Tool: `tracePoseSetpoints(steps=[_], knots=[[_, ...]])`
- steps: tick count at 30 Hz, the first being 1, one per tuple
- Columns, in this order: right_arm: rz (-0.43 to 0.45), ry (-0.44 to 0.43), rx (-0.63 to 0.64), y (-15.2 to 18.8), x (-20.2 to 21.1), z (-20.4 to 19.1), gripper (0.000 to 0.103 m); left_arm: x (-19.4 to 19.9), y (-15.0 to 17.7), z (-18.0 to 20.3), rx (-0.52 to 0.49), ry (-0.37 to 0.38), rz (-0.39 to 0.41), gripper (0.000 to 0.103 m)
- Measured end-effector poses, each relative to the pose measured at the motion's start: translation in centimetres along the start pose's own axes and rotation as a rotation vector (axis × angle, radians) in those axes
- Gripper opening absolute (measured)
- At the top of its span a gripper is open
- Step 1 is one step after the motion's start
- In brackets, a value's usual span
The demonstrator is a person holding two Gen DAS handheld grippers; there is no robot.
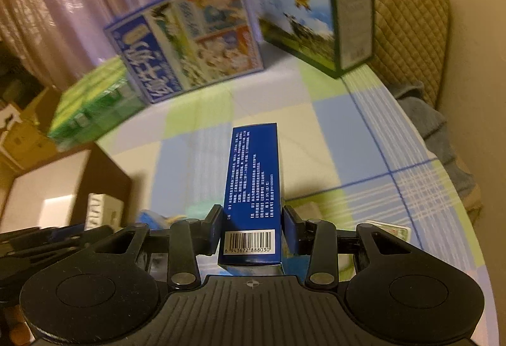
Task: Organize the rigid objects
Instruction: 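Carry the clip in the left tool and the blue box in the right tool to the open box, then lower and release the clip from the left tool while the right tool releases the blue box inside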
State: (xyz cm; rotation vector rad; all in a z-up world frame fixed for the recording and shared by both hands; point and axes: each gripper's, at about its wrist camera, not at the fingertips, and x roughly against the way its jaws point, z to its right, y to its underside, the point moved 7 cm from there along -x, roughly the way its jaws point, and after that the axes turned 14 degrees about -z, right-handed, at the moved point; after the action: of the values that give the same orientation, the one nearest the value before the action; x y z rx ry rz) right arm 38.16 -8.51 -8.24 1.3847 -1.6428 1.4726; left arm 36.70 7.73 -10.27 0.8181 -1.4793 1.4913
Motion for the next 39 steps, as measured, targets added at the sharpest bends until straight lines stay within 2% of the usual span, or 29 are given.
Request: tracePoseSetpoints(steps=[8,14,19,25,32,35,37,39], knots=[[0.048,-0.161,0.097,0.9,2.5,-7.6,0.037,4.7,0.0,-3.6,0.053,-0.018,0.095,0.023],[0.036,-0.272,0.188,1.7,2.4,-15.7,0.037,8.7,0.9,-9.6,0.126,-0.080,0.152,0.024],[0.005,-0.299,0.233,3.0,0.4,-21.4,0.037,10.2,2.4,-15.5,0.187,-0.151,0.148,0.023],[-0.043,-0.238,0.257,4.4,-3.4,-25.3,0.037,9.7,4.0,-21.6,0.231,-0.201,0.109,0.024],[-0.078,-0.108,0.235,5.6,-7.5,-26.2,0.037,8.3,5.5,-26.2,0.257,-0.214,0.056,0.023],[-0.099,-0.064,0.242,5.8,-9.2,-26.5,0.039,7.5,5.9,-27.3,0.258,-0.209,0.036,0.023],[-0.137,-0.001,0.263,6.2,-10.6,-26.4,0.045,6.8,6.2,-28.1,0.259,-0.207,0.019,0.023],[-0.167,-0.005,0.251,6.6,-11.4,-25.9,0.049,6.1,6.4,-28.7,0.258,-0.211,0.001,0.023]])
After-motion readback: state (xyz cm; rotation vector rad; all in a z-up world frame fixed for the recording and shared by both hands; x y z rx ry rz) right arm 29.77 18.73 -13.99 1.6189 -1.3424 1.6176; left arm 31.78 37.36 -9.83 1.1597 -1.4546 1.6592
